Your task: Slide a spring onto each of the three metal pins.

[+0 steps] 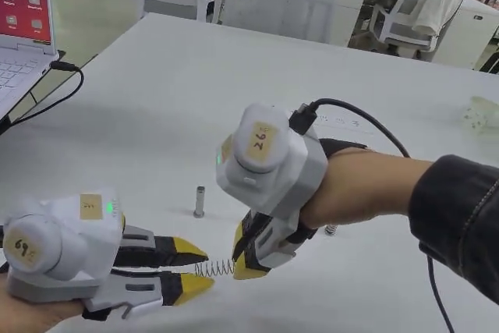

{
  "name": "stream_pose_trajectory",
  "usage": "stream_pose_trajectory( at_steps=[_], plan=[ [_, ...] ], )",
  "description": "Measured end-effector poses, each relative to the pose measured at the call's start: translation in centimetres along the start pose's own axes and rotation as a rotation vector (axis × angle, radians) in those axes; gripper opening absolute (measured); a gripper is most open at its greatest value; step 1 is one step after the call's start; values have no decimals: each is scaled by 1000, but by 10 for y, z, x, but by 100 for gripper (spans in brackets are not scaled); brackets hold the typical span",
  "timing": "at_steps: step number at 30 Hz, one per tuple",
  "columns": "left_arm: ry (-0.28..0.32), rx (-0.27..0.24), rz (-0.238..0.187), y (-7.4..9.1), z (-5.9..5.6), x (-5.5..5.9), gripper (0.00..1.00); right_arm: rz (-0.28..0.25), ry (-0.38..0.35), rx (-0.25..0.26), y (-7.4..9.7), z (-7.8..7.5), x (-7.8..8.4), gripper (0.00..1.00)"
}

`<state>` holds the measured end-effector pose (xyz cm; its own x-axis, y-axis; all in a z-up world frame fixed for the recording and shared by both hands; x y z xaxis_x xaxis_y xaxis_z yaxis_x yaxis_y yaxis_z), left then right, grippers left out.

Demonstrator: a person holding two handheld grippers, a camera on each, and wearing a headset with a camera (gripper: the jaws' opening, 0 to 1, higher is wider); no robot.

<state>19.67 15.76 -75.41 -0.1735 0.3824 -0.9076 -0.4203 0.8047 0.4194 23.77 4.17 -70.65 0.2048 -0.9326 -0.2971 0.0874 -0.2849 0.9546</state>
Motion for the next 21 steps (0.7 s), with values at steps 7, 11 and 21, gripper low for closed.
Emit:
stream_pose_trajectory(
  at_steps=[7, 11, 21],
  plan=[
    [-13, 5, 8, -1, 0, 1, 3, 0, 4, 0, 0, 0, -1, 8],
    [-19, 7, 10, -1, 0, 1, 3, 1, 7, 2, 1, -1, -1, 8],
    [-9, 5, 8, 0, -1, 2, 2, -2, 13, 2, -2, -2, 0, 8]
  ],
)
Point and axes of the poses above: the centre of the closed fingertips' face, and the gripper's own axes: y roughly backward along the fingers, z roughly to its left, x roughly out of its underside, the point moved 9 cm from there along y, roughly backward along the fingers, and after that the axes turned 3 degrees about z, right-handed, at the moved point
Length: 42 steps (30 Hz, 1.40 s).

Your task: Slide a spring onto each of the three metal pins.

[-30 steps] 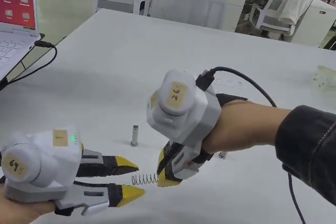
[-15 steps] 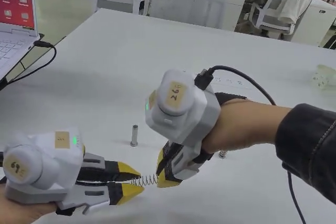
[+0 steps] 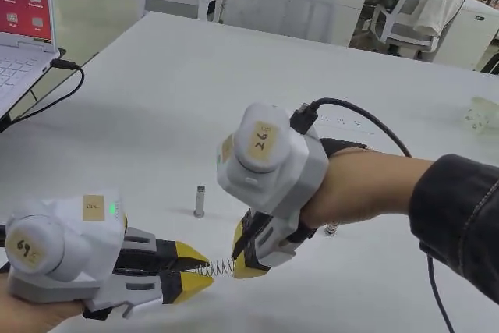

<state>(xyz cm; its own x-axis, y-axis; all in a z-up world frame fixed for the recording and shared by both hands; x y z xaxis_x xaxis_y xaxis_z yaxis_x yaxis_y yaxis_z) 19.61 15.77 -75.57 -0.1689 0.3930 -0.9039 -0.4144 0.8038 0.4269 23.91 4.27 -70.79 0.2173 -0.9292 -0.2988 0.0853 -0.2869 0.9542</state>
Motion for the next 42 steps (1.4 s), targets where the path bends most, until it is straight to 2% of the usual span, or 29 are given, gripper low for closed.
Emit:
stream_pose_trajectory(
  at_steps=[9, 16, 27, 42],
  plan=[
    [-5, 0, -17, 2, -2, -6, 2, 8, -4, -12, -6, 0, 4, 9],
    [5, 0, -19, 1, -2, -5, 2, -3, -9, -10, -5, 1, 4, 9],
    [2, 1, -15, 0, -3, -5, 2, -43, 0, 15, 9, 4, -10, 8],
    [13, 17, -16, -5, -5, -2, 2, -60, 19, 12, 8, 7, -27, 8]
  ],
)
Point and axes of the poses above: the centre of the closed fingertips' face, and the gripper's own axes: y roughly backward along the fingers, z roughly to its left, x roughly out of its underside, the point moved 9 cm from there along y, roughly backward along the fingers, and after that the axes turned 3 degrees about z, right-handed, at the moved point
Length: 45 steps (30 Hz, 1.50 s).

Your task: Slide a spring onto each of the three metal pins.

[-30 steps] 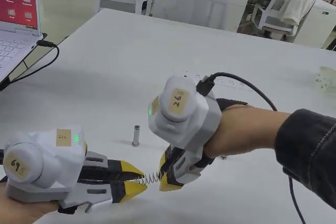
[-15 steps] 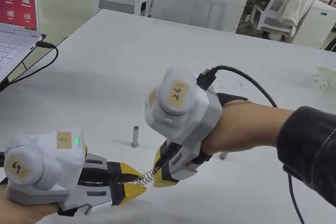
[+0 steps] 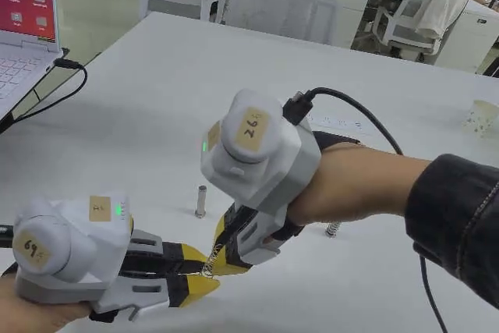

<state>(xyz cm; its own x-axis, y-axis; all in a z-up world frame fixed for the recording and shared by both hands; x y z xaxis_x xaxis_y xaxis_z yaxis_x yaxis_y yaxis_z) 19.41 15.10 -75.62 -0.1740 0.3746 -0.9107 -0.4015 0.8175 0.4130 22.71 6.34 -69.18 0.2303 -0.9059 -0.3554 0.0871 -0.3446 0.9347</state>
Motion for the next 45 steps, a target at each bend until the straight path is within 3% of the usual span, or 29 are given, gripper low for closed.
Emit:
stream_pose_trajectory(
  at_steps=[24, 31, 45],
  plan=[
    [10, 2, -6, -5, 1, 1, 3, 23, 10, -6, -1, -2, -2, 8],
    [24, 0, 5, -6, 0, 2, 12, 28, 11, -6, -2, -4, -2, 8],
    [60, -61, -16, 2, 5, 8, 34, 51, -11, 23, 2, -12, 6, 8]
  ],
)
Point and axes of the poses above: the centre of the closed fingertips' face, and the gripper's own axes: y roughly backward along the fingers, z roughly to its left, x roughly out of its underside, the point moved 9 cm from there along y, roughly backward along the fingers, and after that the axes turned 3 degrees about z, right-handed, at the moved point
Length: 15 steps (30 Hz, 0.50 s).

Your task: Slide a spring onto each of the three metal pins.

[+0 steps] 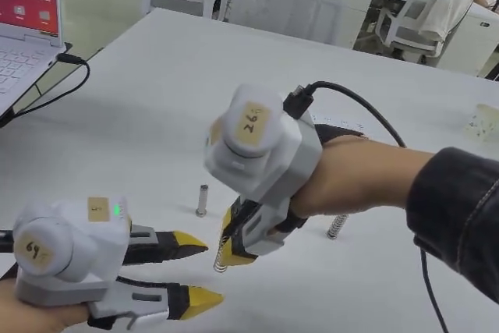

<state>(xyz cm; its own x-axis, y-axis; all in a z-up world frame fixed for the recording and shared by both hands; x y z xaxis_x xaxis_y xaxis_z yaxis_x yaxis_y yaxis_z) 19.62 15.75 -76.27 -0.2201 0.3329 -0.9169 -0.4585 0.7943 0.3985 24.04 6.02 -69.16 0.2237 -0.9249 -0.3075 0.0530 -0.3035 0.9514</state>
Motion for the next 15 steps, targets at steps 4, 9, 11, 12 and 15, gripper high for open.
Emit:
stream_pose_trajectory(
  at_steps=[4, 9, 11, 12, 15],
  plan=[
    [10, -15, -3, 2, 2, 1, 39, -2, -5, 4, 1, -1, 0, 8],
    [27, -38, -11, 4, 3, 2, 47, -7, -11, 8, 2, -5, 0, 8],
    [34, -46, -12, 4, 4, 2, 50, -9, -13, 10, 2, -7, 1, 8],
    [35, -54, -13, 5, 5, 3, 51, -10, -14, 12, 3, -8, 1, 8],
    [46, -63, -21, 6, 5, 3, 55, -14, -18, 17, 5, -12, 0, 8]
  ],
)
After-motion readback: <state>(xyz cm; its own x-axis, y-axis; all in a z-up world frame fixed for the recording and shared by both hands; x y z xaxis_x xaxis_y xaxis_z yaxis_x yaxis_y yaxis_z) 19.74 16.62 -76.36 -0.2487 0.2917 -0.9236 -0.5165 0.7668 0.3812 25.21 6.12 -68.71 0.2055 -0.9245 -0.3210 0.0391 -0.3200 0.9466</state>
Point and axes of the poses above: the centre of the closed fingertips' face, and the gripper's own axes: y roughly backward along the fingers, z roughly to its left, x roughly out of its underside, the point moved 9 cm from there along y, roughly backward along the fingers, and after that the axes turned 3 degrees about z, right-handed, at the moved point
